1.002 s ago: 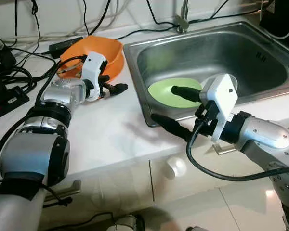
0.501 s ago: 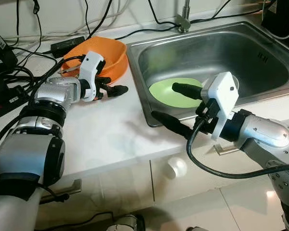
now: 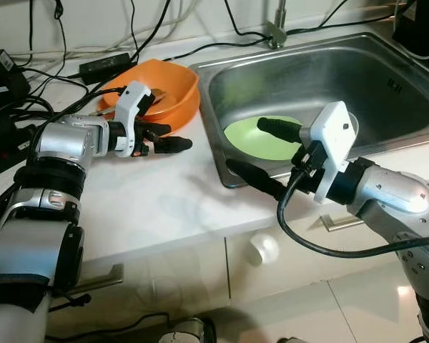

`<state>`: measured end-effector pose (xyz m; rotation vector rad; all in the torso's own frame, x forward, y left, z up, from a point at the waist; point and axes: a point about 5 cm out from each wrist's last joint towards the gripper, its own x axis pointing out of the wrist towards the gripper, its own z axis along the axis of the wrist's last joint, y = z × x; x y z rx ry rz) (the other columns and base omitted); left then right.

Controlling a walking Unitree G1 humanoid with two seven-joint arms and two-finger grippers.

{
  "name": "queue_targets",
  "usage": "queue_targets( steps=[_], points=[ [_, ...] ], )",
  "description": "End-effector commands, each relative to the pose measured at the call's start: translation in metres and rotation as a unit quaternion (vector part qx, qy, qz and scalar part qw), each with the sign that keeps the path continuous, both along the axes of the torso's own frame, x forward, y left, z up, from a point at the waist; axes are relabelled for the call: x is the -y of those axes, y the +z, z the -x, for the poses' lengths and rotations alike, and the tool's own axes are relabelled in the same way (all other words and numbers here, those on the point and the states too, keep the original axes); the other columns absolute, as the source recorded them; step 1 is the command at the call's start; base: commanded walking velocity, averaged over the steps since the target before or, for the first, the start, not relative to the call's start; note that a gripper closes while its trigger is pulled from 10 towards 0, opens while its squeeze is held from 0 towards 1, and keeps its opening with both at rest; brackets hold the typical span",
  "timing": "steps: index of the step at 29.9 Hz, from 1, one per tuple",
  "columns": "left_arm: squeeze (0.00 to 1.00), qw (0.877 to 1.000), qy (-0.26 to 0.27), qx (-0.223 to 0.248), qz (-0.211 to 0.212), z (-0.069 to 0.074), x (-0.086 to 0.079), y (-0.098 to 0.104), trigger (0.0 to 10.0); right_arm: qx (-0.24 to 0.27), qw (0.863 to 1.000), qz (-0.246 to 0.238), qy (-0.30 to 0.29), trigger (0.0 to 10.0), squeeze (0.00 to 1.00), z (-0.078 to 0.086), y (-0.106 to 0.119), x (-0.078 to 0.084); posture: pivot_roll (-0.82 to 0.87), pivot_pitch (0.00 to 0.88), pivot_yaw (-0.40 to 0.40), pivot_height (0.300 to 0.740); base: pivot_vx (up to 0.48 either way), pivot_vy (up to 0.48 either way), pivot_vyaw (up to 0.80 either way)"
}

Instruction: Kitchen organization

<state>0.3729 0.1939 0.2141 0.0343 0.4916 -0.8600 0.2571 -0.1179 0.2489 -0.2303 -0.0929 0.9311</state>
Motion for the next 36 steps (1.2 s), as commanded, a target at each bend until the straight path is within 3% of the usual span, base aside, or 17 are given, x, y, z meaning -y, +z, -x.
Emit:
queue_targets(
  steps=[1, 4, 6, 10, 12, 24, 32, 36],
  points=[
    [0.0, 0.999, -0.018, -0.032, 0.003, 0.009, 0.002, -0.007, 10.0, 0.006, 1.0, 0.001, 0.009, 10.0, 0.0, -0.001, 0.001, -0.002, 0.04, 0.073, 0.108, 0.74, 0.0, 0.0, 0.0],
    [0.0, 0.999, -0.035, -0.039, 0.011, 0.018, 0.006, -0.006, 10.0, 0.008, 1.0, 0.002, 0.008, 10.0, 0.0, -0.002, 0.002, -0.002, 0.04, 0.071, 0.107, 0.74, 0.0, 0.0, 0.0],
    [0.0, 0.997, -0.059, -0.047, 0.019, 0.031, 0.014, -0.005, 10.0, 0.012, 1.0, 0.002, 0.007, 10.0, 0.0, -0.004, 0.002, -0.001, 0.05, 0.068, 0.105, 0.74, 0.0, 0.0, 0.0],
    [0.0, 0.996, -0.067, -0.05, 0.024, 0.036, 0.017, -0.004, 10.0, 0.013, 1.0, 0.003, 0.006, 10.0, 0.0, -0.005, 0.003, -0.001, 0.05, 0.068, 0.101, 0.74, 0.0, 0.0, 0.0],
    [0.0, 0.993, -0.097, -0.053, 0.03, 0.056, 0.026, 0.002, 10.0, 0.019, 1.0, 0.003, 0.006, 10.0, 0.0, -0.009, 0.005, 0.0, 0.06, 0.065, 0.094, 0.74, 0.0, 0.0, 0.0],
    [0.0, 0.99, -0.128, -0.056, 0.027, 0.084, 0.036, 0.012, 10.0, 0.029, 1.0, 0.005, 0.007, 10.0, 0.0, -0.014, 0.007, 0.001, 0.07, 0.057, 0.094, 0.74, 0.0, 0.0, 0.0],
    [0.0, 0.998, -0.037, 0.038, -0.015, 0.057, 0.025, 0.009, 10.0, 0.034, 0.999, 0.003, 0.008, 10.0, 0.0, -0.015, 0.007, -0.001, 0.07, 0.049, 0.093, 0.74, 0.0, 0.0, 0.0],
    [0.0, 0.998, -0.011, 0.057, -0.005, 0.048, 0.027, 0.008, 10.0, 0.034, 0.999, 0.002, 0.007, 10.0, 0.0, -0.014, 0.006, -0.002, 0.06, 0.048, 0.095, 0.74, 0.0, 0.0, 0.0]
  ],
)
